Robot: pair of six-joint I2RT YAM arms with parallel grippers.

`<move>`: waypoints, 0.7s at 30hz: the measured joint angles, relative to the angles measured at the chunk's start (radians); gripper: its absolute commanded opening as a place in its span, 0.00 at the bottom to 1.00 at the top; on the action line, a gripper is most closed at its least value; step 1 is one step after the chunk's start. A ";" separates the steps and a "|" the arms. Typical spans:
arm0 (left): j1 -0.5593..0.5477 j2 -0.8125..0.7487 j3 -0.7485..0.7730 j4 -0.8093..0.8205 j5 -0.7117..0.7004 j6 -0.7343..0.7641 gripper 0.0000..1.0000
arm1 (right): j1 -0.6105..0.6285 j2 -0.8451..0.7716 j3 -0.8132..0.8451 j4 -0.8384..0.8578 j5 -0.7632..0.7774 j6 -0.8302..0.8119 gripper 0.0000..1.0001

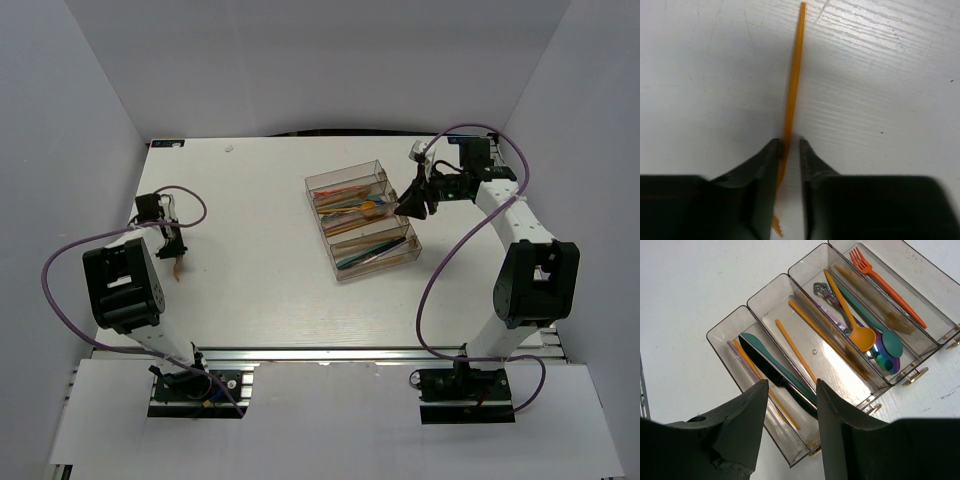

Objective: Sort the eating utensils into containers

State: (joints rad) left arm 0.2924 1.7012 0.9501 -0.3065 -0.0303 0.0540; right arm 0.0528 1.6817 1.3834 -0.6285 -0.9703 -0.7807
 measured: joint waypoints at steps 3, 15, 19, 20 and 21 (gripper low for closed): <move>-0.001 0.000 0.000 0.000 0.016 -0.002 0.13 | 0.000 0.000 0.000 0.000 0.002 0.003 0.50; -0.115 -0.036 0.021 0.005 0.270 -0.137 0.00 | 0.001 0.003 0.008 -0.004 0.010 0.012 0.50; -0.326 -0.035 0.145 0.053 0.389 -0.156 0.00 | 0.001 0.009 0.029 -0.005 0.015 0.011 0.50; -0.373 -0.027 0.190 0.064 0.413 -0.153 0.00 | 0.001 0.010 0.031 -0.006 0.015 0.011 0.50; -0.423 -0.012 0.249 0.077 0.441 -0.147 0.00 | 0.001 0.010 0.034 -0.006 0.016 0.011 0.50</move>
State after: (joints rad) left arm -0.1303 1.6894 1.1988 -0.2298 0.4107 -0.0933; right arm 0.0540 1.6913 1.4178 -0.6346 -0.9546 -0.7700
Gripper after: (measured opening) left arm 0.129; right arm 0.495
